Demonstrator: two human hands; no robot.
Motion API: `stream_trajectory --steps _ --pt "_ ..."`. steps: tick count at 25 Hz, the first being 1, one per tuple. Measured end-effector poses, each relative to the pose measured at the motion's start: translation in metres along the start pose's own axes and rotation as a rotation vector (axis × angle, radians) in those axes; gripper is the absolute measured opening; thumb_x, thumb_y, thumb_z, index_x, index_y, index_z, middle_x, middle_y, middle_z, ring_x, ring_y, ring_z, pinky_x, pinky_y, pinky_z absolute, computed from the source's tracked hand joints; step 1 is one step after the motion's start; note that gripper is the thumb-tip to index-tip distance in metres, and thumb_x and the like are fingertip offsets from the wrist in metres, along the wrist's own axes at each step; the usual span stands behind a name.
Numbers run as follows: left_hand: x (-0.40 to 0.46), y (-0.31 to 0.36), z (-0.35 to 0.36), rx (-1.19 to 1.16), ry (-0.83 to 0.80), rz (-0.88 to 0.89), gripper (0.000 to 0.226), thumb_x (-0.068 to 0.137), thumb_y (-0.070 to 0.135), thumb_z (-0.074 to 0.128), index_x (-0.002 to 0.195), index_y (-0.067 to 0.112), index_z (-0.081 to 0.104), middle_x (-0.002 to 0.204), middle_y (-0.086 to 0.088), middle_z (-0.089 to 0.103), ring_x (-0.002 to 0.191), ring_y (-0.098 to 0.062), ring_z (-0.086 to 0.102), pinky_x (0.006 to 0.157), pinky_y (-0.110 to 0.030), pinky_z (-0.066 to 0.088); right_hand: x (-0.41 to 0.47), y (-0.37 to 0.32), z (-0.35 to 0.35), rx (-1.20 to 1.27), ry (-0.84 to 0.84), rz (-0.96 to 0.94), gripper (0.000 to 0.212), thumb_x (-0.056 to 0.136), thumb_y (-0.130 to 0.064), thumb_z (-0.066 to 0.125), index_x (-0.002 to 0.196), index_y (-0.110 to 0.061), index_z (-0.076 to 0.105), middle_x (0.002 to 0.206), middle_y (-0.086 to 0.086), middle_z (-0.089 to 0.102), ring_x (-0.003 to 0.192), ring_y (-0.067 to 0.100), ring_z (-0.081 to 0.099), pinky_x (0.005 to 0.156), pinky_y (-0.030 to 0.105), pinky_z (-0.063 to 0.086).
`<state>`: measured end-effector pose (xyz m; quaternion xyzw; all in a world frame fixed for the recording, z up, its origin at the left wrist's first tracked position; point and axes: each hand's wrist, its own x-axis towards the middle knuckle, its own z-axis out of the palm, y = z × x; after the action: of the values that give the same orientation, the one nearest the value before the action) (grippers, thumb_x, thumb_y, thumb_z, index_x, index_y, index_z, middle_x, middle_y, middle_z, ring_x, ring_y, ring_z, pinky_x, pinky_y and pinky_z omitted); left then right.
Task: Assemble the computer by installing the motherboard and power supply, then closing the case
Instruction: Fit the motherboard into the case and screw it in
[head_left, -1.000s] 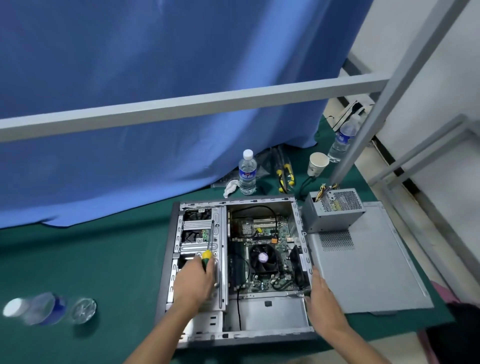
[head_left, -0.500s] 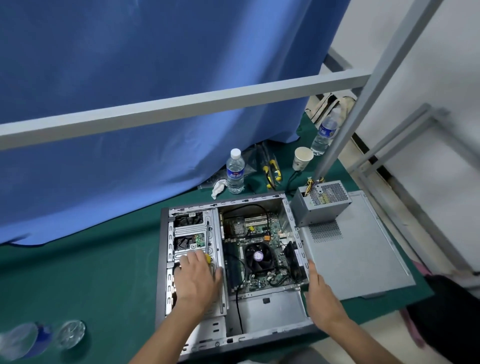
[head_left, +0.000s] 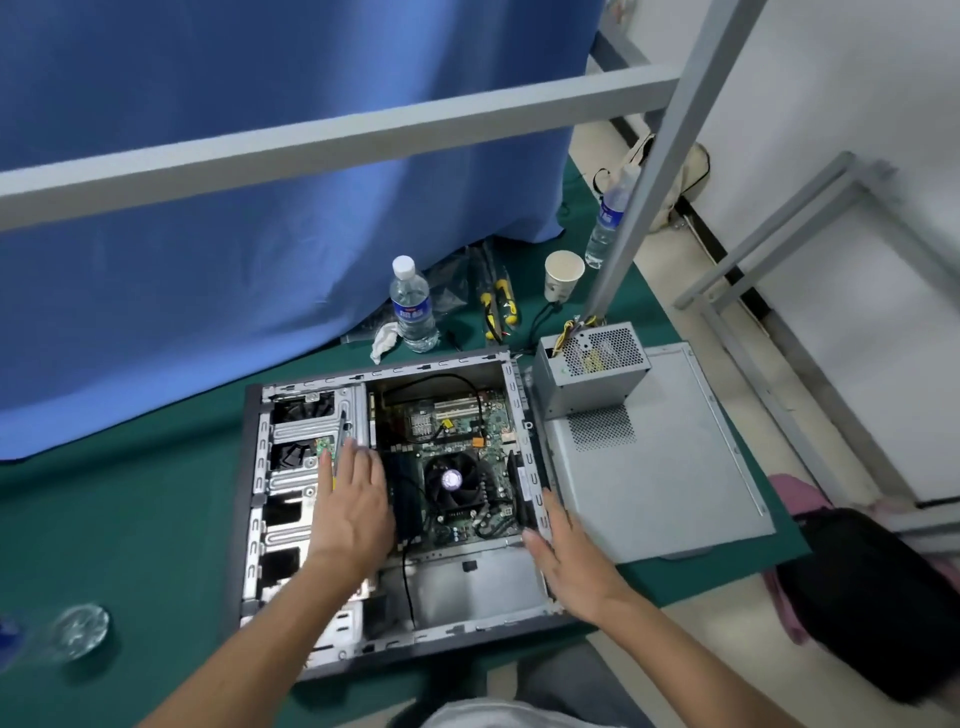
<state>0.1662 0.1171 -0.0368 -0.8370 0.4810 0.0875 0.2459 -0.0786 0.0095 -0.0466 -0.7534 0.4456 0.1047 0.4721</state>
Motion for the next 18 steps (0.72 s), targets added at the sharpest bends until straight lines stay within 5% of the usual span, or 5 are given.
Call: stream_trajectory --steps 3,6,11,14,18 --pt "0.017 0.013 -0.012 0.004 -0.034 -0.033 0.068 0.099 0.029 0.029 0.156 0.001 0.006 0.164 -0.019 0.005 0.152 -0.035 0.0 0.122 -0.051 -0.002 0.015 0.019 -0.024 0.155 0.125 0.048 0.045 0.104 -0.042 0.035 0.144 -0.021 0.039 0.141 -0.002 0.048 0.123 0.013 0.051 0.104 0.028 0.043" --pt "0.029 0.024 -0.02 -0.075 -0.088 -0.091 0.053 0.092 0.022 0.042 0.143 0.006 0.044 0.16 -0.023 0.023 0.148 -0.033 0.024 0.123 -0.045 0.011 0.043 0.047 -0.04 0.18 0.103 0.179 0.033 0.104 -0.03 0.045 0.134 -0.017 0.049 0.127 0.001 0.058 0.091 0.007 0.057 0.074 0.015 0.044" --pt "0.036 0.036 -0.021 -0.209 -0.158 -0.191 0.031 0.088 0.015 0.054 0.117 0.015 0.066 0.16 -0.028 0.016 0.136 -0.03 0.046 0.118 -0.036 0.024 0.084 0.072 -0.032 0.101 -0.047 0.218 0.027 0.099 -0.017 0.057 0.124 -0.009 0.061 0.122 0.007 0.065 0.106 0.019 0.062 0.096 0.028 0.048" --pt "0.037 0.045 -0.014 -0.222 -0.109 -0.257 0.023 0.089 0.018 0.056 0.107 0.012 0.07 0.159 -0.027 0.019 0.137 -0.032 0.043 0.119 -0.037 0.024 0.105 0.073 -0.018 0.058 -0.068 0.252 0.017 0.097 -0.012 0.057 0.112 -0.007 0.064 0.106 0.01 0.069 0.094 0.024 0.067 0.089 0.036 0.055" --pt "0.036 0.055 -0.006 -0.201 -0.087 -0.3 0.022 0.092 0.019 0.053 0.099 0.008 0.071 0.159 -0.029 0.015 0.144 -0.037 0.032 0.123 -0.039 0.018 0.126 0.065 0.002 -0.075 0.018 0.273 0.02 0.1 -0.001 0.045 0.107 -0.003 0.064 0.105 0.012 0.068 0.089 0.024 0.062 0.078 0.029 0.049"
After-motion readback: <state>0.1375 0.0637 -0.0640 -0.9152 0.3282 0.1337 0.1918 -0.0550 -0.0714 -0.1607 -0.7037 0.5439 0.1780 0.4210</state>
